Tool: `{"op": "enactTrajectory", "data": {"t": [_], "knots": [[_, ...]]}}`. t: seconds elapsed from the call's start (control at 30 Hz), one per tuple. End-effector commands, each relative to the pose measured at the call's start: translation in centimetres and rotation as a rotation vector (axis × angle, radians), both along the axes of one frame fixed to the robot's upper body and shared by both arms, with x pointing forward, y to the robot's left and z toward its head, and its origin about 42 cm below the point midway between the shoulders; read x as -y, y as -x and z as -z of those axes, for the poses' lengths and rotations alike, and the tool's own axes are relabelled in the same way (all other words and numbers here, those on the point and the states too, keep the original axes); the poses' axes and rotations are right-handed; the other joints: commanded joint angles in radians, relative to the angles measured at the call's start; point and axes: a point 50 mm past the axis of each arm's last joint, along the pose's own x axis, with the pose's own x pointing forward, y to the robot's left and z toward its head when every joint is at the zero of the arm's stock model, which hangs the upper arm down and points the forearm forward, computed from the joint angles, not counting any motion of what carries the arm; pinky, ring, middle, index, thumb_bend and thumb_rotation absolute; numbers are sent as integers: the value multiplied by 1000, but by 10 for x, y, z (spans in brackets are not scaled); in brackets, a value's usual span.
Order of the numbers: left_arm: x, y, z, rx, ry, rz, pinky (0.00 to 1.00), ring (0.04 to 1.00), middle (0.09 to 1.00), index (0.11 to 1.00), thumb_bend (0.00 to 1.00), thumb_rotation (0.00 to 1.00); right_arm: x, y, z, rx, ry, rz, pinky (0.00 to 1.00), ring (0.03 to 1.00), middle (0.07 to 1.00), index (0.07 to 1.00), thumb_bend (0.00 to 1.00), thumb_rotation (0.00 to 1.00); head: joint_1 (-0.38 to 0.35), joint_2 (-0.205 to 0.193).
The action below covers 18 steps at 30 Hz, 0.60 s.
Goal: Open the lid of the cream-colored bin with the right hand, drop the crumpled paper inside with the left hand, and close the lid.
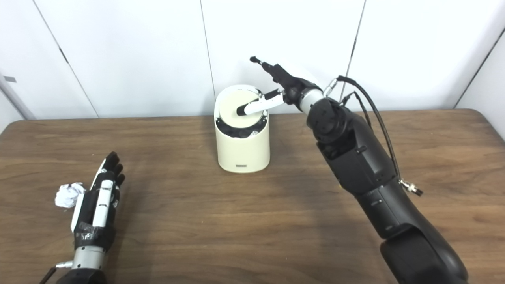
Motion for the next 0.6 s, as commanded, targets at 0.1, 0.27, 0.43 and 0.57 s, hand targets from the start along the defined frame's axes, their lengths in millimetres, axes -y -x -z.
{"op": "enactTrajectory", "data": {"t": [0.1, 0.27, 0.43, 0.57], "knots": [[8, 10, 25, -66, 36, 1, 1000, 1000, 995, 981, 428, 745, -8, -5, -38, 77, 42, -9, 840, 934, 952, 931, 964, 414, -1, 2], [9, 10, 25, -64, 40, -3, 1000, 994, 985, 968, 417, 738, -14, -6, -44, 80, 76, -17, 829, 926, 949, 928, 967, 411, -1, 4], [10, 10, 25, -60, 49, 6, 1000, 1000, 995, 981, 407, 736, -19, -7, -47, 86, 113, -26, 831, 919, 945, 923, 946, 411, 1, 6], [10, 10, 26, -63, 52, 2, 1000, 1000, 996, 982, 420, 724, -19, -9, -47, 82, 127, -22, 825, 912, 938, 923, 945, 407, 2, 7]]}}
